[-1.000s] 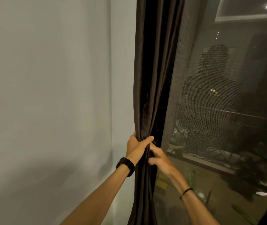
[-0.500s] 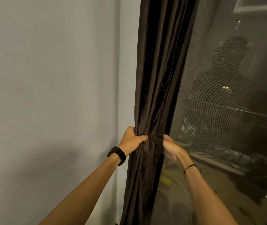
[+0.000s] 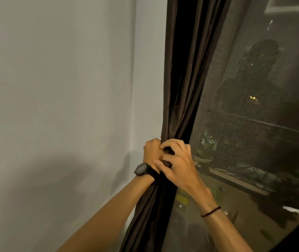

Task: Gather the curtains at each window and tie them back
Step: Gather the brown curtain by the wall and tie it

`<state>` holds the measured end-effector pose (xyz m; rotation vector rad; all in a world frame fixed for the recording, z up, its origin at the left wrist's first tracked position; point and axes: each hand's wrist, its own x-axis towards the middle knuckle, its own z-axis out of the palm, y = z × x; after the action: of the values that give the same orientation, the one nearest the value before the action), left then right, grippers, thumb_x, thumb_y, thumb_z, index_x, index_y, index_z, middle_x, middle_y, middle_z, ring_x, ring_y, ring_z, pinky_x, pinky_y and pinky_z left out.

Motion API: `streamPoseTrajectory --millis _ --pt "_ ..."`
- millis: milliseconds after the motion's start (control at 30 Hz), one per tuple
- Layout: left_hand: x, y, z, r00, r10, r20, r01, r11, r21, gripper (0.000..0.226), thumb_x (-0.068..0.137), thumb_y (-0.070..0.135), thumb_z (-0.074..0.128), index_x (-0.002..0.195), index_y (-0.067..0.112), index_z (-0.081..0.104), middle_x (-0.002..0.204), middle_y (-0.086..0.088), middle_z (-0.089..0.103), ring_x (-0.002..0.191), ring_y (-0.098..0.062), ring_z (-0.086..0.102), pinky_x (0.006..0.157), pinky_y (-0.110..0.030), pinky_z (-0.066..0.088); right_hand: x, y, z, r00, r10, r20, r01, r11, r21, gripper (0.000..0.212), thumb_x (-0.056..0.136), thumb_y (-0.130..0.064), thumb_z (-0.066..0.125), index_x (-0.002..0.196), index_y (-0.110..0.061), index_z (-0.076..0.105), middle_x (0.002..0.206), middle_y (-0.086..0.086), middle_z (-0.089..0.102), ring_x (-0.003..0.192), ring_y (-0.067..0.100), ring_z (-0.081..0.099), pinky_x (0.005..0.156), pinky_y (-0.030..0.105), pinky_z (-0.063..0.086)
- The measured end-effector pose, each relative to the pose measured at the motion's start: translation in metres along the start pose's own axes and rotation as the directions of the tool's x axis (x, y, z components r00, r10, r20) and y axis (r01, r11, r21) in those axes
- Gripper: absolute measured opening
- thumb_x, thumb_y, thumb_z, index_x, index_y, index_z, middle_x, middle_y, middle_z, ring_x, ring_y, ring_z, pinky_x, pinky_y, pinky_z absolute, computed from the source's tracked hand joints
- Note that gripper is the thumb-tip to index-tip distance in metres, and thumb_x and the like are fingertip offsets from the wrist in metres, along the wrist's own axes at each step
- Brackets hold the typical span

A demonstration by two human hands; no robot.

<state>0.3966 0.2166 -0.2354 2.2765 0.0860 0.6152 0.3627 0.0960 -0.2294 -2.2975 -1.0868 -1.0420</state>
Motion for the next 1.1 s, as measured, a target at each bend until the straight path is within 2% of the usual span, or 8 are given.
streamPoseTrajectory --millis 133,367,500,667,867,967,1033,1100 --pt "-0.016 -0.004 0.003 1.000 -0.009 -0.023 0.007 0.995 -0.098 0.038 0.094 0.008 0.050 0.058 0.017 0.045 0.055 0.009 0.040 0.048 -0.005 0.036 0.046 -0.018 0.029 0.020 0.002 -0.009 0.982 -0.160 0.100 0.150 0.984 0.095 0.037 0.095 -0.044 0.065 0.075 -0.013 0.073 0.123 -0.003 0.072 0.122 0.015 0.062 0.093 0.032 0.042" --pt "-0.022 -0.006 -0.035 0.964 0.033 0.263 0.097 0.880 -0.465 0.010 0.078 0.002 0.074 0.081 0.011 0.077 0.080 -0.009 0.076 0.081 -0.019 0.071 0.078 -0.034 0.057 0.038 0.022 -0.010 0.988 0.073 0.137 -0.081 0.995 0.057 0.016 0.093 -0.015 0.073 0.108 -0.010 0.078 0.109 0.002 0.075 0.102 0.019 0.067 0.085 0.041 0.059" --pt "-0.024 -0.024 -0.048 0.906 0.113 0.409 0.167 0.791 -0.589 0.057 0.082 -0.023 0.056 0.126 0.010 0.072 0.112 -0.002 0.077 0.105 -0.010 0.072 0.084 -0.018 0.055 0.038 0.029 -0.020 0.973 0.112 0.204 -0.114 0.993 -0.003 0.030 0.091 0.006 0.063 0.115 -0.007 0.076 0.116 0.007 0.075 0.108 0.025 0.067 0.093 0.043 0.057" --pt "-0.023 -0.029 -0.042 0.964 0.146 0.224 -0.007 0.851 -0.525 0.034 0.096 -0.010 0.060 0.120 0.009 0.076 0.104 -0.005 0.079 0.095 -0.017 0.078 0.093 -0.035 0.062 0.038 0.029 -0.023 0.962 0.167 0.215 -0.150 0.985 -0.090 0.035 0.091 0.007 0.065 0.118 -0.013 0.077 0.103 0.008 0.078 0.095 0.029 0.066 0.077 0.046 0.059" --pt "-0.021 -0.005 -0.046 0.956 0.251 -0.150 -0.292 0.833 -0.470 0.024 0.092 -0.004 0.071 0.100 0.014 0.083 0.096 0.000 0.062 0.085 -0.007 0.062 0.070 -0.017 0.054 0.045 0.014 -0.035 0.877 0.243 0.414 -0.285 0.958 0.042 0.034 0.081 -0.001 0.063 0.104 -0.023 0.075 0.069 -0.015 0.057 0.068 0.003 0.053 0.062 0.028 0.045" --pt "-0.021 0.005 -0.046 0.957 0.237 -0.168 -0.290 0.804 -0.519 0.028 0.084 -0.006 0.078 0.090 0.021 0.083 0.094 -0.002 0.047 0.083 -0.002 0.050 0.074 -0.011 0.047 0.044 0.017 -0.036 0.879 0.260 0.400 -0.345 0.926 0.155 0.006 0.082 -0.015 0.081 0.083 -0.014 0.076 0.059 -0.004 0.061 0.055 0.001 0.053 0.056 0.027 0.045" --pt "-0.024 0.008 -0.044 0.966 0.218 -0.137 -0.256 0.761 -0.596 0.029 0.083 -0.006 0.078 0.092 0.021 0.081 0.094 -0.002 0.052 0.081 0.000 0.052 0.075 -0.014 0.047 0.039 0.019 -0.031 0.921 0.273 0.278 -0.330 0.925 0.186 0.009 0.092 -0.014 0.072 0.090 -0.011 0.080 0.065 0.007 0.069 0.058 0.004 0.056 0.058 0.034 0.051" --pt "-0.026 0.007 -0.042 0.986 0.152 -0.067 -0.151 0.657 -0.739 0.026 0.082 -0.002 0.077 0.101 0.015 0.071 0.099 -0.005 0.063 0.089 -0.007 0.060 0.081 -0.023 0.052 0.035 0.017 -0.032 0.939 0.266 0.217 -0.316 0.917 0.242 0.024 0.094 -0.001 0.065 0.107 -0.014 0.081 0.086 -0.001 0.078 0.073 0.000 0.067 0.066 0.020 0.053"
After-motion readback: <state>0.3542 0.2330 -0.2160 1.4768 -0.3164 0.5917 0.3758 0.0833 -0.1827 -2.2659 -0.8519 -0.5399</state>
